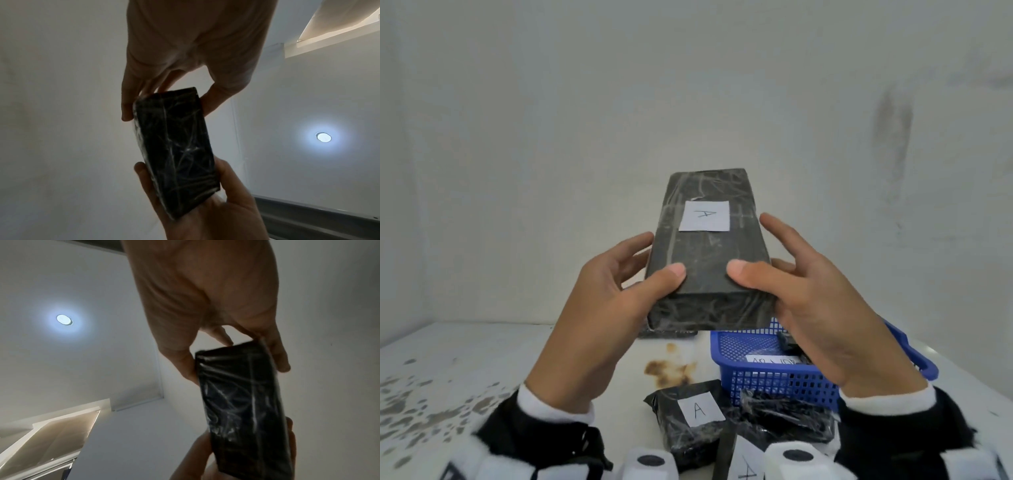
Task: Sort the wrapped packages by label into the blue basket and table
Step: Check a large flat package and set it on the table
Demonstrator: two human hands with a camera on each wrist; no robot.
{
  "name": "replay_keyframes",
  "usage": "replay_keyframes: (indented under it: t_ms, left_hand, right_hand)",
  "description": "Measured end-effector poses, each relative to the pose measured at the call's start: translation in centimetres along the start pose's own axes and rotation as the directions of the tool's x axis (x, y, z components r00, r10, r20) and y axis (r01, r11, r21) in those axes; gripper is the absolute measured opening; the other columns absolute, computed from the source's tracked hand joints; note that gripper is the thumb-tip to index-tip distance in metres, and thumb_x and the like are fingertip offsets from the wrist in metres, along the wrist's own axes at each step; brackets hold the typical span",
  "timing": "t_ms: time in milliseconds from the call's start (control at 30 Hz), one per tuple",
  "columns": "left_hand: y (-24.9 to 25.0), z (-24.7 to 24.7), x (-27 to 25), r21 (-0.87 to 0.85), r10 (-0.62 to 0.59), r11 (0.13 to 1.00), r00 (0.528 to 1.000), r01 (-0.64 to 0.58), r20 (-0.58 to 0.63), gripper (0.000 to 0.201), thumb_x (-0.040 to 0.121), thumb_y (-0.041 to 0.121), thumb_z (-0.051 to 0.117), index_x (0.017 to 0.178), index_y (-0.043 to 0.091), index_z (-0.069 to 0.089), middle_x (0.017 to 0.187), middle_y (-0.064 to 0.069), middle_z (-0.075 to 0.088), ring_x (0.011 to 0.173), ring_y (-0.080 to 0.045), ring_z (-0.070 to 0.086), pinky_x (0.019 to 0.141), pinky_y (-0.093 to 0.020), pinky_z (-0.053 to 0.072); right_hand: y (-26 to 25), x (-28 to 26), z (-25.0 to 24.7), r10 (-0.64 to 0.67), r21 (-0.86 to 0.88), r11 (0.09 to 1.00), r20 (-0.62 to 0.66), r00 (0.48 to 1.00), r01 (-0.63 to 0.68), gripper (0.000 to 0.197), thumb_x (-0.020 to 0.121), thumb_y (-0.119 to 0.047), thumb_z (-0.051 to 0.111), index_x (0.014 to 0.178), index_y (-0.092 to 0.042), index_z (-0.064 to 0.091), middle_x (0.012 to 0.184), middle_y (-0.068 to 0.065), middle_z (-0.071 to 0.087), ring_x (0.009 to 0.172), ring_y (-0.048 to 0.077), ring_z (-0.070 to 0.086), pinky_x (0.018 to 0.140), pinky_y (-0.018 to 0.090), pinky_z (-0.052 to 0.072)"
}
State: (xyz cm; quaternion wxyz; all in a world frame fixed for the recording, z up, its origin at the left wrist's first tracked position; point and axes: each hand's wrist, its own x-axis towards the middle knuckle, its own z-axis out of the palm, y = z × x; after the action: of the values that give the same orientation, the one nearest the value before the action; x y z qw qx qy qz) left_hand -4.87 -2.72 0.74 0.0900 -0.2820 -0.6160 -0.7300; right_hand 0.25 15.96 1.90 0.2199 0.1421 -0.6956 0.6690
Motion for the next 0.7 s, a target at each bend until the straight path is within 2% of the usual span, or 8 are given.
replay_keyframes:
  t_ms: [100, 167, 267, 367, 433, 567, 633, 700]
  left_hand:
    - [-0.1, 0.2, -0.1, -0.009, 0.015, 1.000, 1.000, -0.015, 0.009, 0.067, 0.061, 0.025, 0.078, 0.125, 0.027, 0.056, 0.120, -0.001, 0.069, 0.095, -0.024, 0.072, 0.074, -0.035, 0.057]
    - [-0.1, 0.5, -0.2, -0.025, 0.026, 0.999, 0.999, -0.025, 0.024, 0.070, 0.064, 0.018, 0.085, 0.125, 0.030, 0.051, 0.114, -0.007, 0.071, 0.089, -0.024, 0.073, 0.067, -0.029, 0.057]
    - [0.2, 0.8, -0.4, -0.075, 0.038, 0.997, 0.998, -0.034, 0.046, 0.074, 0.066, 0.021, 0.071, 0.131, 0.036, 0.038, 0.099, -0.007, 0.076, 0.083, -0.020, 0.074, 0.060, -0.023, 0.057]
    - [0.4, 1.1, -0.5, -0.050, 0.066, 0.997, 0.996, -0.063, 0.056, 0.085, 0.069, 0.026, 0.068, 0.141, 0.044, 0.028, 0.107, 0.004, 0.075, 0.094, -0.014, 0.072, 0.075, -0.033, 0.061]
    - [0.5, 1.3, -0.7, -0.003, 0.095, 0.995, 0.993, -0.095, 0.069, 0.084, 0.072, 0.029, 0.067, 0.143, 0.046, 0.027, 0.115, 0.008, 0.071, 0.103, -0.011, 0.070, 0.087, -0.039, 0.057]
    - [0.7, 1.2, -0.8, 0.055, 0.130, 0.989, 0.988, -0.135, 0.088, 0.081, 0.074, 0.029, 0.066, 0.143, 0.048, 0.027, 0.126, 0.012, 0.065, 0.113, -0.007, 0.064, 0.097, -0.035, 0.051]
    - [0.6, 1.0, -0.8, 0.053, 0.126, 0.990, 0.989, -0.130, 0.080, 0.078, 0.074, 0.030, 0.066, 0.142, 0.046, 0.030, 0.123, 0.010, 0.067, 0.110, -0.008, 0.066, 0.094, -0.035, 0.054]
    - [0.5, 0.7, -0.6, 0.029, 0.103, 0.994, 0.994, -0.104, 0.048, 0.072, 0.073, 0.034, 0.065, 0.137, 0.045, 0.035, 0.113, 0.004, 0.071, 0.097, -0.009, 0.071, 0.080, -0.030, 0.059]
  right_hand:
    - [0.0, 0.0, -0.3, -0.011, 0.004, 1.000, 0.007, 1.000, 0.011, 0.107, 0.064, -0.022, 0.081, 0.154, -0.043, 0.027, 0.129, -0.003, 0.067, 0.110, 0.015, 0.070, 0.099, 0.039, 0.053]
    - [0.1, 0.1, -0.5, -0.024, 0.012, 1.000, 0.033, 0.999, 0.024, 0.107, 0.067, -0.019, 0.079, 0.156, -0.040, 0.024, 0.137, -0.008, 0.062, 0.112, 0.011, 0.069, 0.093, 0.032, 0.056]
    - [-0.1, -0.2, -0.5, -0.044, -0.019, 0.999, 0.105, 0.993, 0.046, 0.106, 0.069, -0.016, 0.076, 0.156, -0.041, 0.022, 0.145, -0.019, 0.053, 0.112, 0.006, 0.068, 0.089, 0.027, 0.057]
    - [-0.3, -0.7, 0.2, -0.055, -0.149, 0.986, 0.143, 0.988, 0.077, 0.095, 0.079, -0.028, 0.080, 0.154, -0.048, 0.025, 0.132, -0.032, 0.059, 0.112, 0.006, 0.068, 0.099, 0.035, 0.052]
    - [-0.3, -0.7, 0.8, -0.082, -0.219, 0.971, 0.086, 0.993, 0.100, 0.079, 0.086, -0.033, 0.076, 0.150, -0.049, 0.032, 0.123, -0.025, 0.066, 0.106, 0.009, 0.071, 0.098, 0.042, 0.054]
    - [0.3, -0.4, 1.1, -0.117, -0.237, 0.964, 0.017, 0.993, 0.118, 0.075, 0.084, -0.036, 0.078, 0.145, -0.051, 0.038, 0.121, -0.015, 0.067, 0.103, 0.011, 0.072, 0.092, 0.043, 0.057]
    - [0.4, -0.3, 1.3, -0.114, -0.239, 0.964, 0.014, 0.993, 0.114, 0.077, 0.080, -0.043, 0.078, 0.145, -0.051, 0.038, 0.121, -0.015, 0.067, 0.102, 0.012, 0.072, 0.091, 0.044, 0.058]
    - [0.4, -0.3, 1.3, -0.109, -0.232, 0.967, 0.012, 0.994, 0.109, 0.077, 0.079, -0.045, 0.079, 0.144, -0.051, 0.039, 0.120, -0.016, 0.067, 0.102, 0.012, 0.072, 0.091, 0.044, 0.058]
